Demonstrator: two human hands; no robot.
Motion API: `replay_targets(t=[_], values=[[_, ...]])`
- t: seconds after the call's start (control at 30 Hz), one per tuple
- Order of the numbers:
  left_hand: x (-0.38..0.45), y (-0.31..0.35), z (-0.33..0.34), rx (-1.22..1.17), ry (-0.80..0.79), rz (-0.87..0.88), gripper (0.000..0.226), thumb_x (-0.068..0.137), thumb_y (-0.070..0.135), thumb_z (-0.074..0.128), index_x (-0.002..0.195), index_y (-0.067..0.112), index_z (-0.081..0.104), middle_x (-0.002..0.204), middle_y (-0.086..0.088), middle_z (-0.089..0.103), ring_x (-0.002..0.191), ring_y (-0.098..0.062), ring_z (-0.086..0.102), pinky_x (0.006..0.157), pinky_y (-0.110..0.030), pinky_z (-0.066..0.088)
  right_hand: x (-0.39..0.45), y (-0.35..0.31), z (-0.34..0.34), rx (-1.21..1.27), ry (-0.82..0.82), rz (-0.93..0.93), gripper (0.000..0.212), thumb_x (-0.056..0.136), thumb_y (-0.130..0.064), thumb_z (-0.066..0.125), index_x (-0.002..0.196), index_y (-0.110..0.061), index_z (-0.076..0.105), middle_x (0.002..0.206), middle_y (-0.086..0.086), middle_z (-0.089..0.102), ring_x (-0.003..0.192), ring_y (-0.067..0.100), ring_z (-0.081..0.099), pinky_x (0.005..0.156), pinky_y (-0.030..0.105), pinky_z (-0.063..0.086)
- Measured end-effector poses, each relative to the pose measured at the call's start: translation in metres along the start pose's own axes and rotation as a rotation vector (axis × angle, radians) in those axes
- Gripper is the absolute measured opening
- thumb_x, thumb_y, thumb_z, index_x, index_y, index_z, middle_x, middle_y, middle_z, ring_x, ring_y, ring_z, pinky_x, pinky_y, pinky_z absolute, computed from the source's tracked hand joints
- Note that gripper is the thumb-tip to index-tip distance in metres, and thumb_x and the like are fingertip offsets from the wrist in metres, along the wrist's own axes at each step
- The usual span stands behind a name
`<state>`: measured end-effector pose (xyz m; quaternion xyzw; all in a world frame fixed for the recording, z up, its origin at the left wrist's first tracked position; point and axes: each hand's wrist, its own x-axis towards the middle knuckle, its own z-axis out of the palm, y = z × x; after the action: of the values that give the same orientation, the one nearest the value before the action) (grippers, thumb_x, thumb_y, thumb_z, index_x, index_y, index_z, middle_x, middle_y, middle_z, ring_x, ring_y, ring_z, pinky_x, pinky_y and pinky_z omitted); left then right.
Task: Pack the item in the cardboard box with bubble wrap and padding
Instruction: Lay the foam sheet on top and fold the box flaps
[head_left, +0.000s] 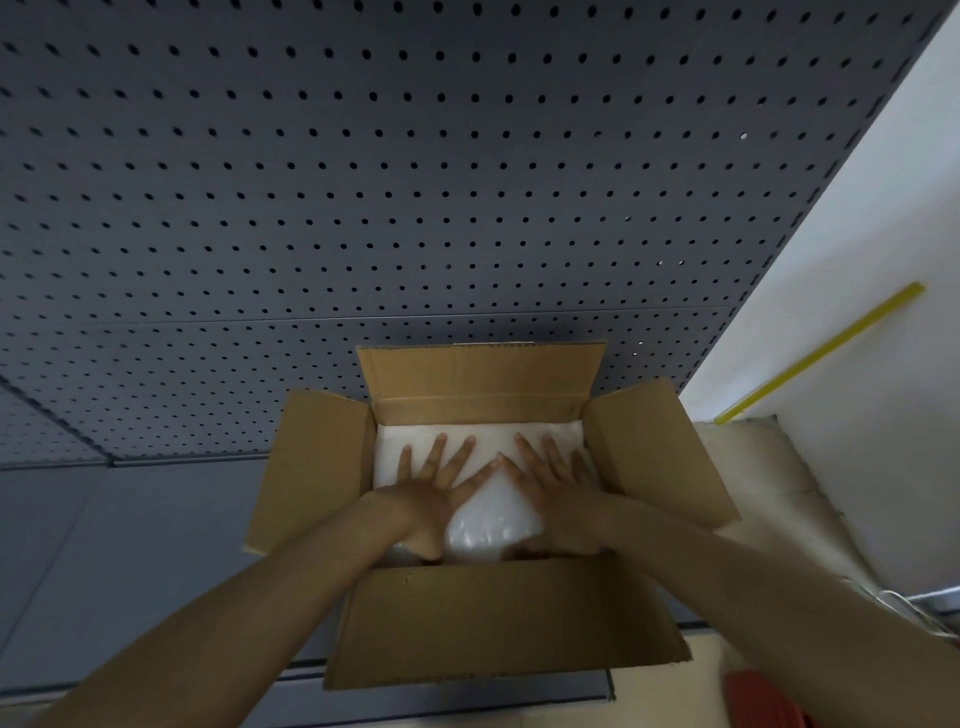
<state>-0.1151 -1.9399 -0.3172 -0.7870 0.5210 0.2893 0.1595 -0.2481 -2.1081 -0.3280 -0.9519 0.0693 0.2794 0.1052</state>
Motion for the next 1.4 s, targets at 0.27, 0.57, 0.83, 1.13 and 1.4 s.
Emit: replay_targets(t=[0.27,0.57,0.83,1.13,1.4], values=[[-0.006,0.000,0.006,-0.011,0.054,0.009,0.107,0.087,0.037,0.056,0.125,0.044,-0.044,0.137,0.003,-0.053,0.134,-0.028,-0.043,0.113,-0.056,-0.016,-0.004,-0.003,-0.003,0.004,0.034,-0.022,0.110,0.075,-0.080,0.042,0.140,-0.034,-0.035,0.145,-0.002,-0.048,0.132,0.027,-0.044,0.112,0.054,-0.021],[-0.038,-0.009,-0.021,-0.708,-0.069,0.050,0.107,0.058,0.082,0.042,0.147,0.047,-0.007,0.159,0.009,-0.019,0.146,-0.014,-0.019,0.116,-0.048,-0.012,0.009,-0.018,-0.013,0.342,0.241,0.114,0.090,0.070,-0.085,0.004,0.146,-0.041,-0.018,0.154,-0.005,-0.034,0.139,0.028,-0.035,0.113,0.054,-0.019],[-0.008,-0.014,0.009,-0.128,0.133,-0.080,0.125,0.065,0.084,0.052,0.131,0.037,-0.043,0.144,-0.009,-0.050,0.130,-0.033,-0.047,0.110,-0.060,-0.022,0.016,-0.010,0.004,-0.002,0.160,-0.010,0.109,0.055,-0.093,0.025,0.131,-0.050,-0.039,0.141,-0.001,-0.052,0.135,0.031,-0.041,0.108,0.064,-0.019],[0.005,-0.005,0.024,-0.074,0.177,-0.159,0.135,0.055,0.089,0.053,0.113,0.040,-0.059,0.120,-0.001,-0.069,0.116,-0.031,-0.059,0.102,-0.058,-0.032,0.019,-0.011,0.006,-0.087,0.135,-0.050,0.117,0.063,-0.087,0.046,0.135,-0.047,-0.036,0.142,0.000,-0.052,0.130,0.032,-0.047,0.108,0.064,-0.021],[-0.010,-0.014,0.001,0.054,0.074,-0.130,0.130,0.076,0.041,0.072,0.117,0.034,-0.051,0.139,-0.016,-0.050,0.133,-0.039,-0.041,0.113,-0.061,-0.014,-0.001,0.014,-0.016,-0.160,0.023,-0.152,0.118,0.072,-0.067,0.063,0.135,-0.049,-0.036,0.141,-0.006,-0.053,0.131,0.027,-0.046,0.111,0.053,-0.019]])
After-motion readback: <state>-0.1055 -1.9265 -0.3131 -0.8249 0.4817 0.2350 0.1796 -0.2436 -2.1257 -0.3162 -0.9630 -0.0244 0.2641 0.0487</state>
